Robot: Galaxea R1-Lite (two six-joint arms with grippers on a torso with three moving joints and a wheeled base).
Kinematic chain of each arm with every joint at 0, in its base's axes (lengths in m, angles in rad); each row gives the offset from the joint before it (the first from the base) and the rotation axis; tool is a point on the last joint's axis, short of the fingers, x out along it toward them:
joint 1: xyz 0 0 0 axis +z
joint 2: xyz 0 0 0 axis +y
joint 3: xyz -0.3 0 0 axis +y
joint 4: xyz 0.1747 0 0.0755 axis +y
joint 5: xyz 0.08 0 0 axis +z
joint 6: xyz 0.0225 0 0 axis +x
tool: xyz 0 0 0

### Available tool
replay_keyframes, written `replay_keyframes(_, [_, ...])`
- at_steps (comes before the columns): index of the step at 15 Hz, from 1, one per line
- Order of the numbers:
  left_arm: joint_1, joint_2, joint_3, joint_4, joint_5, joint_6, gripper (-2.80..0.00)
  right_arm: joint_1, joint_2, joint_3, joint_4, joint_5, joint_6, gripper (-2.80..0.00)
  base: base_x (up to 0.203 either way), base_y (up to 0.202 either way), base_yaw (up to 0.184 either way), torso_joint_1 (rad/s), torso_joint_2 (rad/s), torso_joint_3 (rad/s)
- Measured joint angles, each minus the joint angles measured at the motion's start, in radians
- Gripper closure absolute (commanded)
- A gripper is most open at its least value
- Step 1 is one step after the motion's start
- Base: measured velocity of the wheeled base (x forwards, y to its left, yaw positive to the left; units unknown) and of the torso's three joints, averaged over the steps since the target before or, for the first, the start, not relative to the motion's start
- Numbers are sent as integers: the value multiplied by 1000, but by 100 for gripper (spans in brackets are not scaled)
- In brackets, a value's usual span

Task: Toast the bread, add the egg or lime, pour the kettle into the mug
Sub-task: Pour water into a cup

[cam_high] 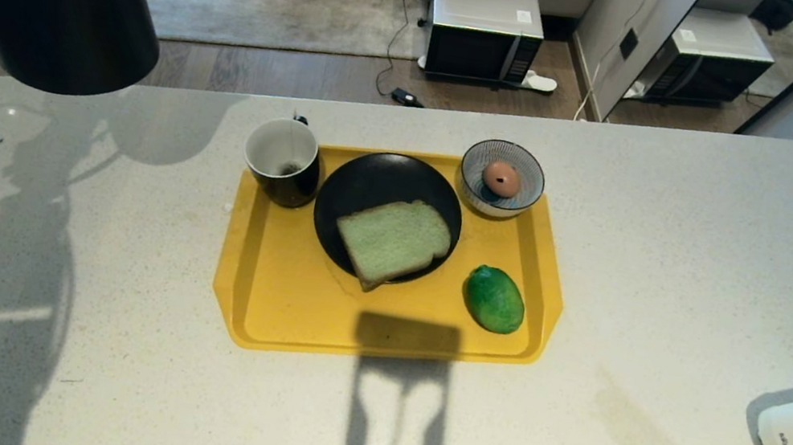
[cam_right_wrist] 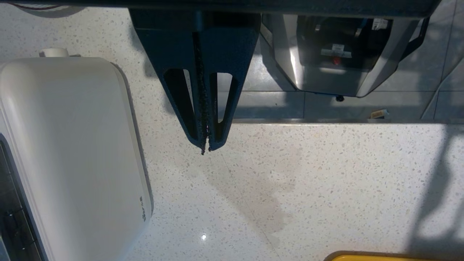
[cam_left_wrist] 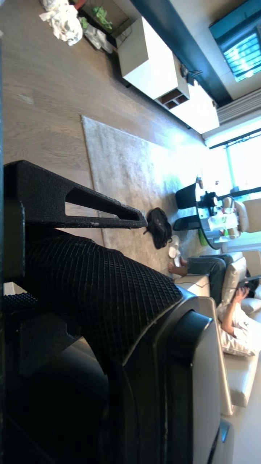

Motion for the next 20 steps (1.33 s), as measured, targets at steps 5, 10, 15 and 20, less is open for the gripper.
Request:
replay_keyframes(5, [-1, -15, -26, 64, 1, 2, 0, 0, 0, 0, -1, -1, 4, 0, 0, 0, 0, 50, -86, -38])
replay_keyframes(10, [-4, -17, -97, 183, -2, 10, 0, 0, 0, 0, 0, -6, 11, 0, 0, 0, 0, 0, 0, 0])
replay_keyframes(15, [-41, 9, -156, 245, -100, 124, 0, 0, 0, 0, 0, -6, 11, 0, 0, 0, 0, 0, 0, 0])
replay_keyframes(20, [-99, 40, -204, 306, -112, 242, 0, 0, 0, 0, 0, -6, 11, 0, 0, 0, 0, 0, 0, 0])
